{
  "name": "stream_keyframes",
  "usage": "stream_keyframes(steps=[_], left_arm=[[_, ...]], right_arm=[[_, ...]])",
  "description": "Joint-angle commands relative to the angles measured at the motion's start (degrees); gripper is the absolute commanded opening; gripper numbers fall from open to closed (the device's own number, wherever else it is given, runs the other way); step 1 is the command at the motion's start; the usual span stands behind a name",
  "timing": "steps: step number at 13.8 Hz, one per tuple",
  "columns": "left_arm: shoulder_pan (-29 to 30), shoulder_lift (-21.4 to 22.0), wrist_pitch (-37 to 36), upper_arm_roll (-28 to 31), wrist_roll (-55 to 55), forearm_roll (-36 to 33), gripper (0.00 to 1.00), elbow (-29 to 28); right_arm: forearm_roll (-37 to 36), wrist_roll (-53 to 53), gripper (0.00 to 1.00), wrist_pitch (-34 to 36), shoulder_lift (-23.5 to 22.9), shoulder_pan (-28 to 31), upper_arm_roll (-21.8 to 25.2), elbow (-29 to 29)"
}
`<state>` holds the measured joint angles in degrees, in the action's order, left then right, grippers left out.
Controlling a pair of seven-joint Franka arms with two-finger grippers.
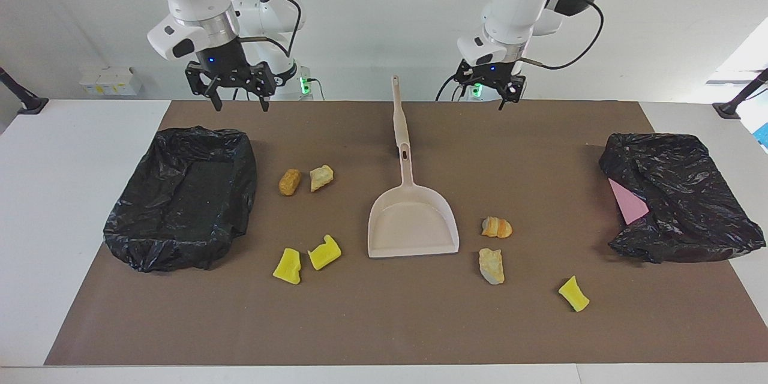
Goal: Sweep and dump trash in bin
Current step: 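Grasp the white dustpan handle with the right gripper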
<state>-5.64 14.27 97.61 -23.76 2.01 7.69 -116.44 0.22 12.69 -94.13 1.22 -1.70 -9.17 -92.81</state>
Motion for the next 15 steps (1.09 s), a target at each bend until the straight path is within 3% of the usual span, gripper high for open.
stream_keyframes(steps=[1, 8, 13, 15], left_arm=[[-0.86, 4.98, 5.21, -2.94, -2.44, 1.19, 1.0, -8.0], [-3.93, 5.33, 24.08, -18.23, -23.75, 6.9, 1.0, -22.23], [-5.6, 3.49, 36.48, -27.11, -42.75, 7.78, 1.0, -28.3], [-5.87, 3.22, 37.56, -28.27, -45.33, 7.78, 1.0, -28.4]], right_arm=[[0.83, 3.73, 1.0, -4.47, -2.97, -3.73, 0.03, -0.71], [-0.84, 17.79, 1.0, -16.68, -16.59, -16.84, 0.12, 2.53], [-5.05, 25.35, 1.0, -17.93, -27.05, -25.35, 0.21, 10.18], [-6.28, 26.94, 1.0, -18.8, -29.69, -27.47, 0.12, 10.81]])
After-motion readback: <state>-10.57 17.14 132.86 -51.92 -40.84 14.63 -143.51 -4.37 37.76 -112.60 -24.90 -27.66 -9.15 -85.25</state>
